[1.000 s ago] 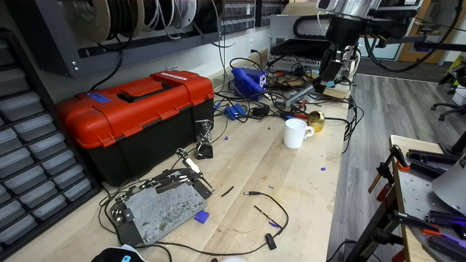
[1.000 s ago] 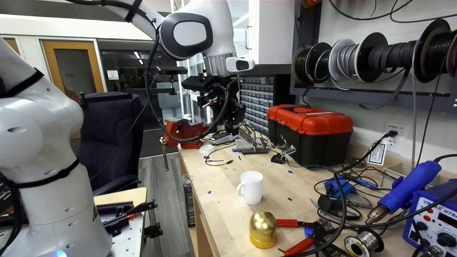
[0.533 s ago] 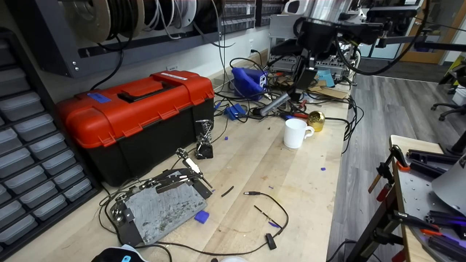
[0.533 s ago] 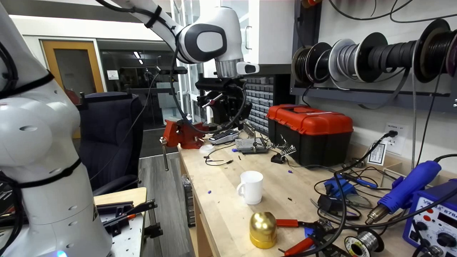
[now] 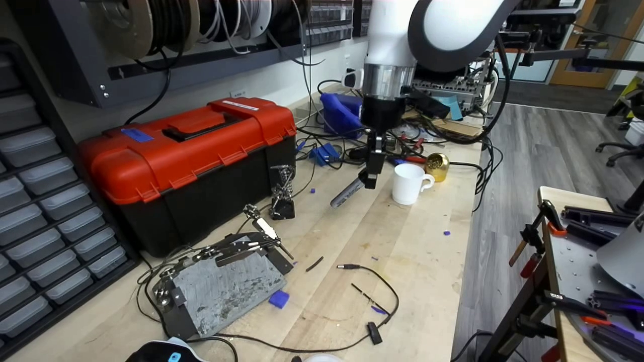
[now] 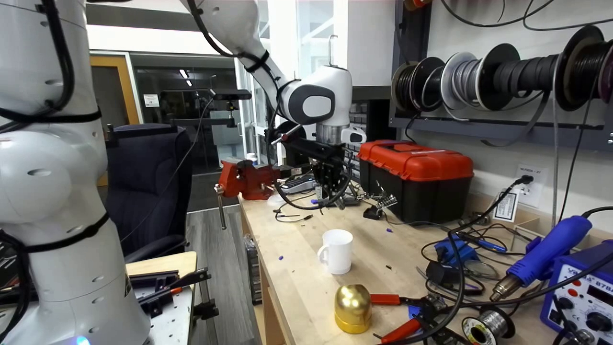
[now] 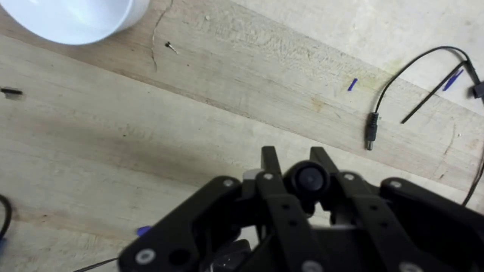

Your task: Remove the marker from the cup

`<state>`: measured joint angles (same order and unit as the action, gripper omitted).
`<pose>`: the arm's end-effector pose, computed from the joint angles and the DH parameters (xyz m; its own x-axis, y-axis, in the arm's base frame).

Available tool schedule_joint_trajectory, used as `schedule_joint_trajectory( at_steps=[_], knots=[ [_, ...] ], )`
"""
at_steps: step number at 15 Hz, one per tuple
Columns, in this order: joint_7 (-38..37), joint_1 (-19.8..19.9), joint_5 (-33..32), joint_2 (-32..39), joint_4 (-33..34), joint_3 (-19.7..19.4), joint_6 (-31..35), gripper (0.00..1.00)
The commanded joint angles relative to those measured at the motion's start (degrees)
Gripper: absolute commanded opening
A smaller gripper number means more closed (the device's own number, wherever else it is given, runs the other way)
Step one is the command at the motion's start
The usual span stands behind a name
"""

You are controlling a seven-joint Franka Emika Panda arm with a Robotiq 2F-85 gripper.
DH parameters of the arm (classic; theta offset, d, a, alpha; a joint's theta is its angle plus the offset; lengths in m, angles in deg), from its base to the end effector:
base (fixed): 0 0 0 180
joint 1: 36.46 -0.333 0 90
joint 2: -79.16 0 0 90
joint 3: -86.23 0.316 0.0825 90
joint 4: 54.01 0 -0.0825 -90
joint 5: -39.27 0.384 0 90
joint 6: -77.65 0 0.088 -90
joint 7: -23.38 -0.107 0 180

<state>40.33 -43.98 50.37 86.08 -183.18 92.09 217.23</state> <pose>0.5254 0.1252 0.3163 0.9254 0.3682 0.0901 0.3773 -0.9177 -0.1248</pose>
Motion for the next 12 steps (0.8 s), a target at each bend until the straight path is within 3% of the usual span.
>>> schedule_joint_trajectory(
  at_steps=[1, 3, 4, 6, 12],
  knots=[
    [0.88, 0.73, 0.17, 5.07, 2.37, 1.79, 2.05, 0.04],
    [0.73, 1.07, -0.15, 6.86, 2.65, 2.3, 2.94, 0.05],
    [0.59, 1.21, -0.24, 7.57, 2.56, 2.42, 3.58, 0.43],
    [0.46, 1.54, -0.49, 8.58, 2.41, 2.45, 4.19, 0.5],
    [1.3, 3.01, 0.47, 8.25, 0.93, 2.73, 6.14, 0.93]
  ],
)
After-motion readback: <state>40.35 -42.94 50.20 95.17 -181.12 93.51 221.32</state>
